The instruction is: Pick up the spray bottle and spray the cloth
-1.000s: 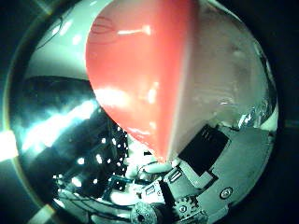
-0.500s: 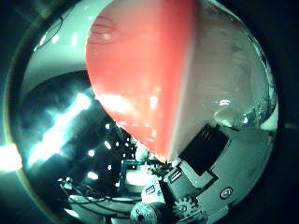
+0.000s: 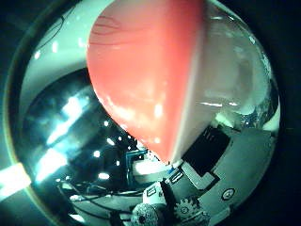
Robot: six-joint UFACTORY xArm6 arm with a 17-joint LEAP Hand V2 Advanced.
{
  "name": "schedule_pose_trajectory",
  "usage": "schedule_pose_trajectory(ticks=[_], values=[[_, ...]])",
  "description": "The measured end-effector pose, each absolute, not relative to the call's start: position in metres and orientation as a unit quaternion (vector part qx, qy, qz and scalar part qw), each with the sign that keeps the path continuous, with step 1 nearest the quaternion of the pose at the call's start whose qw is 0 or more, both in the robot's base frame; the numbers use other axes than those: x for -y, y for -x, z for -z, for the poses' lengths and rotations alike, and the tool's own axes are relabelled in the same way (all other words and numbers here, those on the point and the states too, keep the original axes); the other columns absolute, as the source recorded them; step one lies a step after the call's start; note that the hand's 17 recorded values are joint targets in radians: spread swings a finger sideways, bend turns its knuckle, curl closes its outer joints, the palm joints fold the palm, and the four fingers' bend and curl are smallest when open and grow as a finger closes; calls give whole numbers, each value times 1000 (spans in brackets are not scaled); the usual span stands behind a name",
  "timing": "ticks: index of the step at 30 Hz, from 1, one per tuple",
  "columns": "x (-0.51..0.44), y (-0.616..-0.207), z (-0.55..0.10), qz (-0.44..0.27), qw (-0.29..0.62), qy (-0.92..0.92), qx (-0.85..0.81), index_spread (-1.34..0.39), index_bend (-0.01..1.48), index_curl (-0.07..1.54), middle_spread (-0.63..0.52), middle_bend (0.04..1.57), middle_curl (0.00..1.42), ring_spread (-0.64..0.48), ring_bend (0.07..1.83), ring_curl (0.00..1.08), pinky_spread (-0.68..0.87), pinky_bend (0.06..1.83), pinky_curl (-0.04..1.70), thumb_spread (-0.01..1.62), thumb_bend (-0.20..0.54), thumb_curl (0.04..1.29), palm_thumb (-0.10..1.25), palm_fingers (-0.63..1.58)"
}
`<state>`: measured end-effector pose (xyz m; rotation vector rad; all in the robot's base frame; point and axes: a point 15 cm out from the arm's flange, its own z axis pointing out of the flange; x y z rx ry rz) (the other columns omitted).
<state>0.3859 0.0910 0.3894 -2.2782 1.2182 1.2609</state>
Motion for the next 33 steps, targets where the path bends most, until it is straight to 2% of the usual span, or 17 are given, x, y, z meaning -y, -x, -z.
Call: schedule_pose_trajectory(ticks=[9,20,33], values=[[-90,-395,-366,-453,123,772,-429,-240,1164,816,-196,1237,945,-264,1308,893,-235,1032,1492,1162,-9,476,1011,1091],[-89,-402,-345,-473,114,755,-440,-243,1156,822,-191,1252,931,-254,1311,891,-209,1028,1509,1176,-11,526,999,1089],[-91,-391,-376,-456,127,769,-431,-248,1148,834,-193,1250,930,-250,1316,889,-188,1028,1521,1191,-12,548,983,1084]])
